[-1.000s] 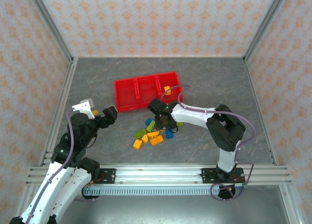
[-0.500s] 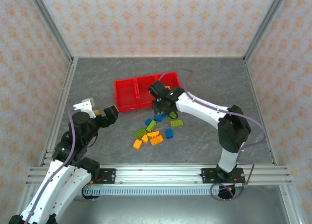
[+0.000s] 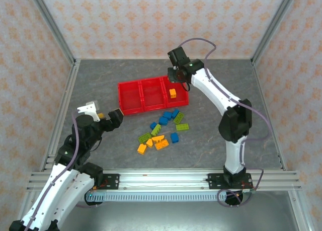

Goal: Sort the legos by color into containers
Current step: Place the lego in the container.

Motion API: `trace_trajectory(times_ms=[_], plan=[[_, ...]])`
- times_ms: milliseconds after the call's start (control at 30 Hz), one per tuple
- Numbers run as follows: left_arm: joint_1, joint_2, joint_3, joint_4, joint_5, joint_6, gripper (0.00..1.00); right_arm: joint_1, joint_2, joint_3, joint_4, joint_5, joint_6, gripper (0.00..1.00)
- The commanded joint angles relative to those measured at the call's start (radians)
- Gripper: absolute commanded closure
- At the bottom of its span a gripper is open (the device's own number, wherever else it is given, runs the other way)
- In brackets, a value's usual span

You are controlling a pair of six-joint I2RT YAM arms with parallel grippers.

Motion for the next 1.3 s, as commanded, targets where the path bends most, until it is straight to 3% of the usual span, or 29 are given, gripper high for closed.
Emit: trace_trajectory(times_ms=[0,300,667,1267], plan=[[-0.008,0.007,-0.016,0.043,0.023,0.028,0.01,-0.042,0.090,0.084,-0.051,-0.051,-0.047,0.78],[-0.008,0.039,-0.011,0.048,0.062,0.040,0.01,-0.072,0.261,0.217,-0.043,-0.150,-0.071,0.77],[-0.008,0.036,-0.016,0.055,0.081,0.044,0.01,-0.076,0.320,0.225,-0.003,-0.144,-0.075,0.72],[-0.008,0.012,-0.016,0.052,0.066,0.040,0.01,-0.073,0.195,0.178,-0.002,-0.212,-0.037,0.32]])
